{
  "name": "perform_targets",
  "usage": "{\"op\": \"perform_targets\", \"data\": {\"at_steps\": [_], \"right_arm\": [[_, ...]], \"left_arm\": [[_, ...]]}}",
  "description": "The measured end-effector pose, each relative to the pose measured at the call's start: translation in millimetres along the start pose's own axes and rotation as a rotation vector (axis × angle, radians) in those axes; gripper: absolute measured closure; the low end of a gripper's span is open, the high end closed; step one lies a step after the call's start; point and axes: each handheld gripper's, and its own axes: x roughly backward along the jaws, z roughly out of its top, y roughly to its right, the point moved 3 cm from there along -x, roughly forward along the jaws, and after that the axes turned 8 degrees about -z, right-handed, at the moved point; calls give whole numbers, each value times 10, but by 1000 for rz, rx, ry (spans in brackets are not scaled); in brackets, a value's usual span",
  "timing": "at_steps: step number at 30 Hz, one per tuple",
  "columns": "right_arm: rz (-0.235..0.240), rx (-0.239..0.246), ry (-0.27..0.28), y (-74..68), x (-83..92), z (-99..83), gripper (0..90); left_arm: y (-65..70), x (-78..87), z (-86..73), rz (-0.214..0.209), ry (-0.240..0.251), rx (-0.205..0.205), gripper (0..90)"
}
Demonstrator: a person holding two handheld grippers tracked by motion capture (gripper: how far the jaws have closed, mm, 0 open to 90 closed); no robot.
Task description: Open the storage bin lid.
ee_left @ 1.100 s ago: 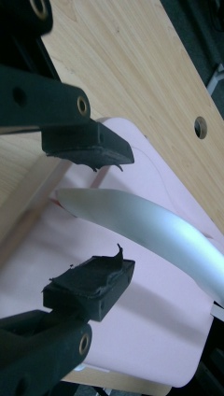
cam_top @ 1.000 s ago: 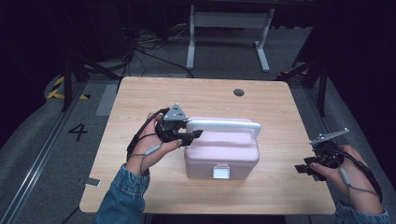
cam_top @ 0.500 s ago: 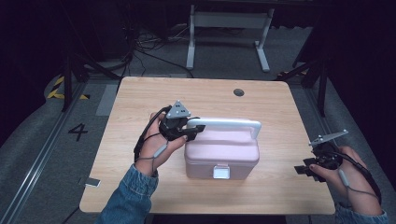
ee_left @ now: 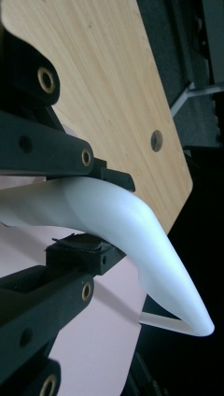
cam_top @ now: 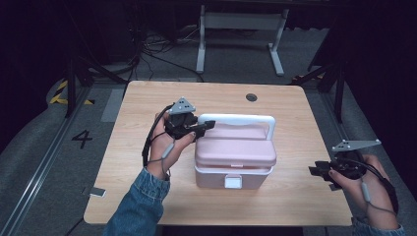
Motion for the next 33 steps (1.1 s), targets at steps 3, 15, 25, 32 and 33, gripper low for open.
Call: {"op": "perform_targets", "data": {"at_steps": [3, 15, 25, 32, 33], "right_arm": [[33, 21, 68, -82, 2, 68, 704], [125, 77, 230, -265, -46, 197, 868], [230, 131, 347, -533, -160, 291, 900], [302, 134, 446, -693, -217, 354, 900], [311, 134, 455, -714, -227, 359, 900]], "left_arm": [[-4, 1, 10, -2, 11, 13, 713], [-80, -23, 46, -8, 71, 59, 726], [-113, -29, 67, 18, 92, 39, 728], [-100, -29, 59, 24, 87, 36, 730], [-102, -28, 58, 24, 86, 33, 730]]}}
